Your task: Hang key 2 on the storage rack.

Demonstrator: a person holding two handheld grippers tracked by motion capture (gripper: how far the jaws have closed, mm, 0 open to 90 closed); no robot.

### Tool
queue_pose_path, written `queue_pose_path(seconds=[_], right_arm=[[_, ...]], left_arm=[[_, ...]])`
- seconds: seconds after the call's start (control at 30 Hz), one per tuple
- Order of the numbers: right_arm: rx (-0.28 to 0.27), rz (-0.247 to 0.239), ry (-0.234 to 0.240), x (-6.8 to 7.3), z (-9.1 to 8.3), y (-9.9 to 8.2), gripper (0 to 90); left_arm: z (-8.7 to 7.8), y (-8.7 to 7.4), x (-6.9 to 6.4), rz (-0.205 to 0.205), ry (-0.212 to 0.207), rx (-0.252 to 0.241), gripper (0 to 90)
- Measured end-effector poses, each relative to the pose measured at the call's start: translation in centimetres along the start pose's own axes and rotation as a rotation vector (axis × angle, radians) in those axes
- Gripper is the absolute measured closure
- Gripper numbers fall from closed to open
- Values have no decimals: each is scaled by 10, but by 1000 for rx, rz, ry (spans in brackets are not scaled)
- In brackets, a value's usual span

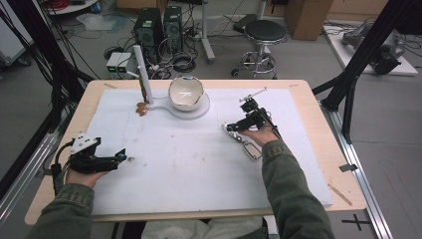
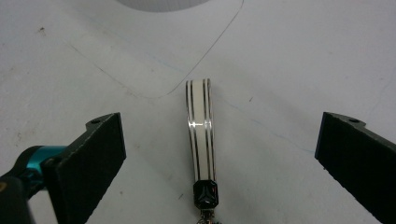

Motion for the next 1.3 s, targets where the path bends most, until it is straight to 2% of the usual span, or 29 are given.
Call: queue_pose_path(seconds=[0.23, 0.27, 0.33, 0.43, 0.6, 0.67, 0.77, 0.93, 1.07, 1.2, 1.27, 1.3], right_arm=[[31, 14, 13, 0, 12, -2, 68], [37, 17, 11, 1, 13, -3, 97], [44, -3, 13, 2, 14, -4, 219], [58, -4, 33, 5, 15, -5, 303], [67, -10, 29, 1, 17, -5, 374], [88, 7, 26, 2, 17, -7, 393], [103, -6, 35, 3, 20, -9, 421], [130, -2, 10, 5, 27, -12, 479], [139, -17, -4, 6, 31, -13, 571], [145, -36, -21, 6, 32, -13, 729], [141, -49, -27, 5, 32, -13, 738], [143, -38, -29, 6, 32, -13, 740]], left_arm=[[0, 0, -1, 2, -11, 0, 16], [0, 0, -1, 4, -12, -3, 17], [0, 0, -2, 7, -16, -2, 17], [0, 0, -3, 9, -18, -1, 16], [0, 0, -3, 4, -17, -1, 17], [0, 0, -3, 8, -20, 0, 17], [0, 0, -3, 10, -21, 3, 17], [1, 0, -3, 8, -21, 0, 17], [0, 0, -3, 10, -21, 0, 17], [0, 0, -3, 10, -21, -1, 17], [0, 0, -3, 9, -22, -3, 17], [0, 0, -3, 9, -22, -2, 17]])
Point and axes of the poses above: each handheld gripper's, and its own axes: z roughly forward along the jaws, y roughly out of its top, x roughly to its left, the point moved 8 cm from there along z, roughly forward along the jaws, and after that the axes turned 8 degrees about z, right-handed, at the moved point
